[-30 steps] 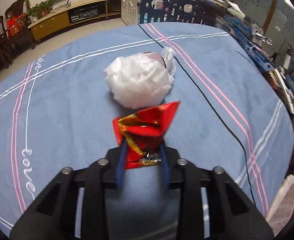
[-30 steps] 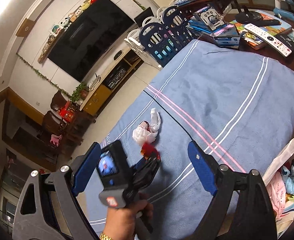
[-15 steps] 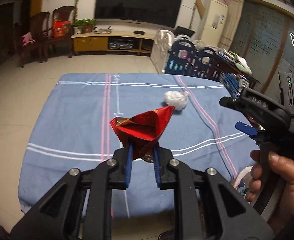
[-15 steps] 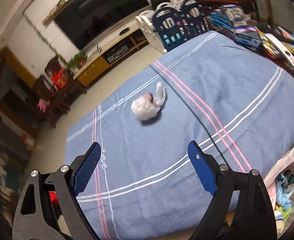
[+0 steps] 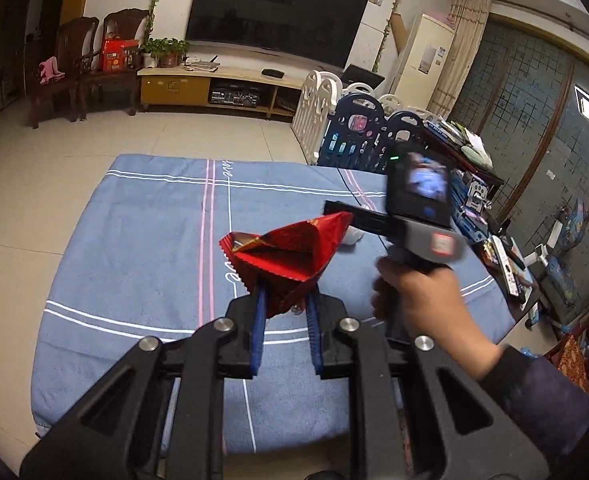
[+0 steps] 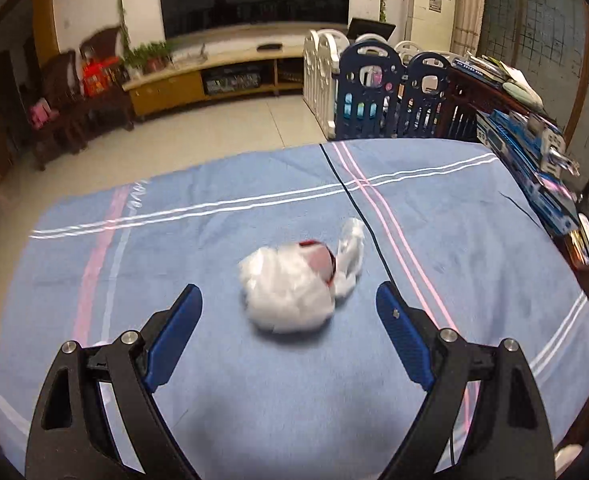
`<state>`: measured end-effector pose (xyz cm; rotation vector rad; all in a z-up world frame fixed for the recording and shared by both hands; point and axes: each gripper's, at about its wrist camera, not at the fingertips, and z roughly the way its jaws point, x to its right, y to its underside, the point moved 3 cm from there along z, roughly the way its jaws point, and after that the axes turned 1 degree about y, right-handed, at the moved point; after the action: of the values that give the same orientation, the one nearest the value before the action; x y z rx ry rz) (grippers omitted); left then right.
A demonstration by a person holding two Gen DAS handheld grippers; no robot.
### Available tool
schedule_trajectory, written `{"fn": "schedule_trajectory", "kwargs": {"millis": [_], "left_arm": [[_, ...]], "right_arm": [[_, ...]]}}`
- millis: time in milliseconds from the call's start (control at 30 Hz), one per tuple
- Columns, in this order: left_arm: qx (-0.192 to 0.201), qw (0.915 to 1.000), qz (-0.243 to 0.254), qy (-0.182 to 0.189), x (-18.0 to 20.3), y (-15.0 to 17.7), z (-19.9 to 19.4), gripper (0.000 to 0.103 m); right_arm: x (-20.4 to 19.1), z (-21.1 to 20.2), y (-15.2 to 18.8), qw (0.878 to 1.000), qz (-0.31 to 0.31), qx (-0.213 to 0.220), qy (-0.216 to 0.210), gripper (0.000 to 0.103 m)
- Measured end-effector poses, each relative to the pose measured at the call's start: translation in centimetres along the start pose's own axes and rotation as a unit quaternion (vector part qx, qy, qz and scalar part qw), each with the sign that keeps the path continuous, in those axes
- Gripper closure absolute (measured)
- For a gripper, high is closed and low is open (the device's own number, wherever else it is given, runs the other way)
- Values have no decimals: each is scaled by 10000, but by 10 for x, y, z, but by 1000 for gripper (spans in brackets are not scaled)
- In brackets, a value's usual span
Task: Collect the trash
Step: 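Grasp the white plastic bag with the right tool while the left tool holds the wrapper, then carry the wrapper and white bag over the pink bin and open both tools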
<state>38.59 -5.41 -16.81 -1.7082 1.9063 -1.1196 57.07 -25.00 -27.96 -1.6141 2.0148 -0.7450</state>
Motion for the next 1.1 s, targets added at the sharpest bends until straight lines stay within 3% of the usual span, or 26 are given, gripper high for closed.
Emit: {"fn": "schedule_trajectory", "kwargs": {"millis": [100, 167, 200, 300, 433, 567, 733, 833, 933, 1100], "left_arm": [[0, 10000, -60, 12, -6, -3, 0, 84], [-10, 10000, -99, 2, -9, -4, 1, 84], [-10, 9999, -116, -4, -8, -7, 4, 84], [-16, 9998, -186, 23, -9, -9, 6, 84], [-57, 9998, -192, 79, -8, -7, 8, 84], [-100, 9999, -28, 131, 2, -3, 8, 84], [-290, 9989, 165, 320, 18, 4, 15, 84], [-517, 9958, 369, 666, 44, 16, 24, 84], [-861, 9856, 868, 1169, 92, 37, 33, 84], [-1552, 9438, 1910, 2207, 199, 103, 42, 84]], "right_arm": [[-1, 42, -5, 9990, -130, -349, 261, 16], [0, 58, -3, 9983, -204, -483, 257, 38], [2, 62, -2, 9981, -157, -582, 144, 60], [5, 48, 6, 9986, -183, -490, -83, 81], [15, -10, 26, 9983, -207, -153, -523, 82], [54, -107, 64, 9945, -218, 194, -1002, 82], [130, -215, 125, 9951, -64, 416, -897, 82], [180, -263, 163, 9970, 182, 467, -591, 82], [223, -288, 196, 9979, 463, 373, -274, 82], [282, -303, 245, 9940, 1090, -13, -99, 76]]}}
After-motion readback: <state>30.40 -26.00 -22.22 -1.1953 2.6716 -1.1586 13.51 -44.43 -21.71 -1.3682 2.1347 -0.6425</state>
